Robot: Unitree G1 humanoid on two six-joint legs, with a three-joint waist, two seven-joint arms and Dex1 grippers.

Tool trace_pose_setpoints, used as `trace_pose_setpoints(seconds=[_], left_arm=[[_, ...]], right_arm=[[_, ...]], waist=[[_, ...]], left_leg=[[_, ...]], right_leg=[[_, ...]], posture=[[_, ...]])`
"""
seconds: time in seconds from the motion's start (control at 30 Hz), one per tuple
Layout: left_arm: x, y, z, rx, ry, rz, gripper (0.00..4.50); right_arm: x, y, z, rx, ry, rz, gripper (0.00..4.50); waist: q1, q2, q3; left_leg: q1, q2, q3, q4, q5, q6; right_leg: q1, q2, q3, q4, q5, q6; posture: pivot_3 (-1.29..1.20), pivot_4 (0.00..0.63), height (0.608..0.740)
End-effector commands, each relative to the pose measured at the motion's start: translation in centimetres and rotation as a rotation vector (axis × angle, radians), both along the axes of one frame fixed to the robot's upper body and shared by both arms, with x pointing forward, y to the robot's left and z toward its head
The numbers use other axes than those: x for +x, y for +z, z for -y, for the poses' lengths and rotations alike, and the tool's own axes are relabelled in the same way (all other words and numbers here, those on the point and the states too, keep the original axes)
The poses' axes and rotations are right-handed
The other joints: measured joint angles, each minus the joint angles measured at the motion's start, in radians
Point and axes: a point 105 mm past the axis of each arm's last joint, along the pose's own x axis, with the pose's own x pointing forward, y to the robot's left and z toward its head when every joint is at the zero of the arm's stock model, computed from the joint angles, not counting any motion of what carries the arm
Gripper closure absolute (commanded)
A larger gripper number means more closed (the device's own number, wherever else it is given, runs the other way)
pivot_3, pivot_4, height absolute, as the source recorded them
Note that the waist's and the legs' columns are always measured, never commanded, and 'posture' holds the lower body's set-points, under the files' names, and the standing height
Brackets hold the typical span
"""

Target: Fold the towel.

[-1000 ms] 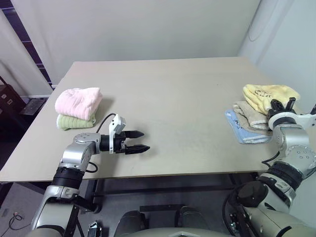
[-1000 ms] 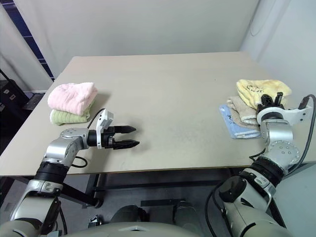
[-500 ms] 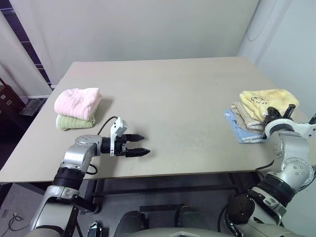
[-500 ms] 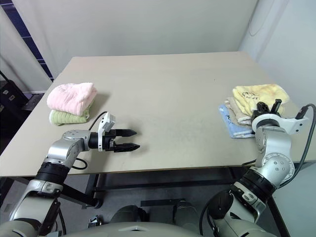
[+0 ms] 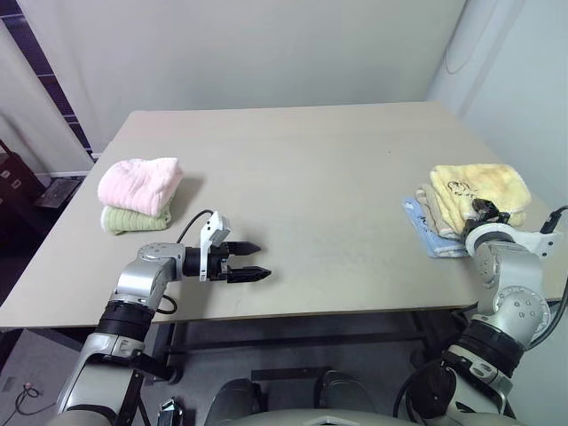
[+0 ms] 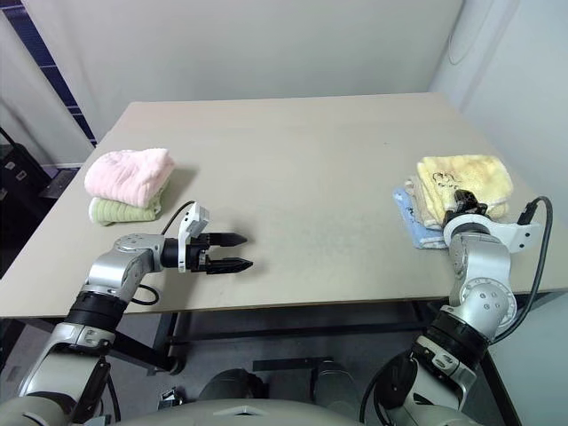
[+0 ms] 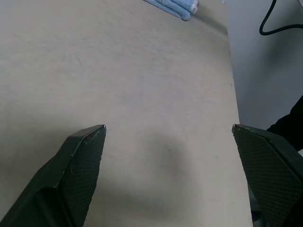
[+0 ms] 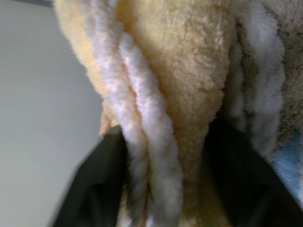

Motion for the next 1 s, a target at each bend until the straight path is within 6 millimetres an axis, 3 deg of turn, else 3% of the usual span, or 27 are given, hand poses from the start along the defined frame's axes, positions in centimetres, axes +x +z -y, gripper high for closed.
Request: trace_pose_setpoints(seconds=[0.03,0.07,0.37,0.7,0.83,1.0], left_arm=[[0.4,0.9,0.0,0.000,-0.005,0.039,0.00],[0.4,0.8,-0.1,0.001,-0.004,0.037,0.00],[0.6,0.8,-0.1,0.007,-0.008,0.022,0.00],[1.9,1.3,0.0,-0.004,-0.013,0.040,0.00],[2.2,2.2,-0.3,-0.044,-0.006,0.039,0.00],[2.4,3.3,-0.4,-0.071,0.004,0.077,0.00]], right_arm=[[0.6,1.3,-0.7,0.015,0.030,0.060,0.30],[0.7,1.5,-0.9,0.017,0.040,0.076,0.01],[-0.1,3.2,-1.5,0.032,0.062,0.161,0.01],[-6.6,2.6,-2.6,0.052,-0.010,0.146,0.01],[-7.5,3.8,-3.2,-0.203,0.138,0.133,0.01],[-6.0,7.0,-4.6,-0.780,0.399,0.148,0.01]], waist=[[0.000,0.000,0.000],[0.000,0.000,0.000],[0.000,0.000,0.000],[0.003,0.000,0.000],[0.001,0.000,0.000],[0.001,0.000,0.000]], left_leg=[[0.000,0.000,0.000,0.000,0.000,0.000],[0.000,0.000,0.000,0.000,0.000,0.000],[0.000,0.000,0.000,0.000,0.000,0.000],[-0.001,0.000,-0.001,-0.002,0.000,0.000],[-0.001,0.000,0.000,-0.002,0.000,0.000],[0.000,0.000,0.000,-0.001,0.000,0.000]], right_leg=[[0.000,0.000,0.000,0.000,0.000,0.000],[0.000,0.000,0.000,0.000,0.000,0.000],[0.000,0.000,0.000,0.000,0.000,0.000],[0.001,-0.001,0.000,-0.005,0.000,0.000],[0.002,-0.001,0.000,-0.006,-0.002,-0.003],[0.002,-0.001,0.000,-0.007,-0.002,-0.004]], posture=[[0.00,0.000,0.740],[0.00,0.000,0.740],[0.00,0.000,0.740],[0.00,0.000,0.740],[0.00,0.000,0.740],[0.00,0.000,0.740]])
